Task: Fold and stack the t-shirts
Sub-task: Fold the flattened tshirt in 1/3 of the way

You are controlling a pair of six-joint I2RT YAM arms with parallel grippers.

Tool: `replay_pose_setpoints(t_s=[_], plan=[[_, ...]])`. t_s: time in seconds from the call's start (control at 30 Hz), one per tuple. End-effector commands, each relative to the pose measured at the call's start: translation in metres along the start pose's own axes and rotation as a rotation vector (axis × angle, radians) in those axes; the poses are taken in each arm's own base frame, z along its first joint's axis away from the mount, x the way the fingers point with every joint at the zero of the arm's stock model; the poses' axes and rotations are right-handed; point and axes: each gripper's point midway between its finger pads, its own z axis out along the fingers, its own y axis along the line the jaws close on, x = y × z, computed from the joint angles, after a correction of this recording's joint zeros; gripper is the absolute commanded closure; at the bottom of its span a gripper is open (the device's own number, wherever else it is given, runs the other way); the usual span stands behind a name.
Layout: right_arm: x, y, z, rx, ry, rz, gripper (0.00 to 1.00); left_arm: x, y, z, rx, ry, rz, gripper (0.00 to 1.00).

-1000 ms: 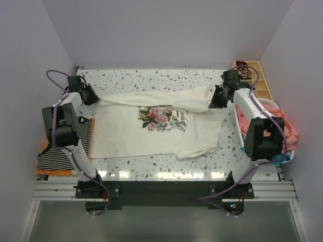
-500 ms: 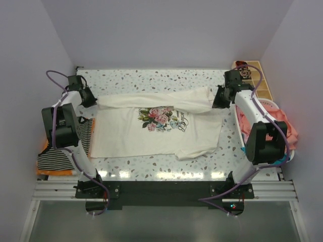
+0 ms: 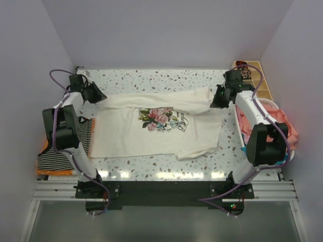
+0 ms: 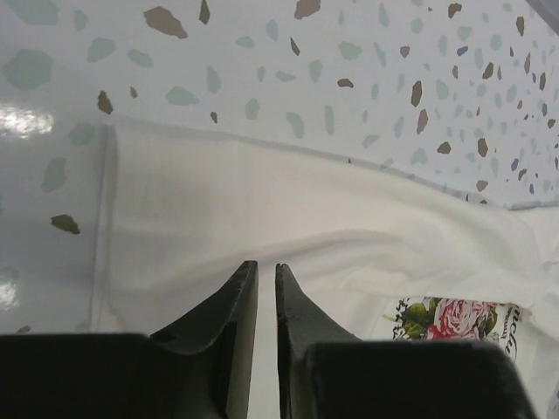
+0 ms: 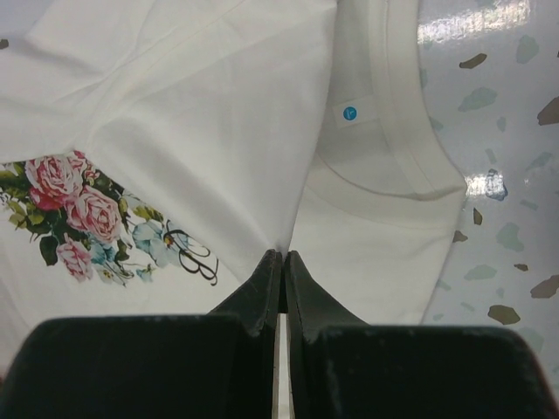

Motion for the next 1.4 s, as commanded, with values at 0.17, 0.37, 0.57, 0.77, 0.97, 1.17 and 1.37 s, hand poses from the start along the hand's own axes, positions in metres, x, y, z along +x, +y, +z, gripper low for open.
replay_pose_setpoints(t_s=[0.17, 0.37, 0.57, 0.77, 0.97, 1.17, 1.37], plan=[[-0.004, 0.002, -0.014, -0.01, -0.021, -0.013, 1.0, 0.049, 0.009, 0.039, -0.03, 0.186, 0.025, 0.96], [-0.002, -0.015, -0.022, 0.084, -0.047, 0.001, 1.0, 0.049, 0.052, 0.047, -0.215, 0.228, 0.049, 1.0], [-0.014, -0.022, -0.038, 0.134, -0.108, 0.008, 1.0, 0.032, 0.057, 0.037, -0.255, 0.183, 0.071, 1.0], [0.015, -0.03, -0.018, 0.138, -0.002, -0.007, 1.0, 0.031, 0.044, 0.035, -0.19, 0.19, 0.074, 0.95], [0.044, -0.046, 0.0, 0.175, 0.081, -0.022, 0.67, 0.028, 0.028, 0.031, -0.136, 0.188, 0.075, 0.84], [0.007, -0.032, -0.019, 0.139, -0.067, -0.018, 0.34, 0.004, 0.004, 0.013, -0.104, 0.118, 0.098, 0.78], [-0.026, -0.007, 0.011, 0.042, -0.118, 0.011, 0.33, -0.023, -0.038, -0.003, 0.041, 0.029, 0.114, 0.71]])
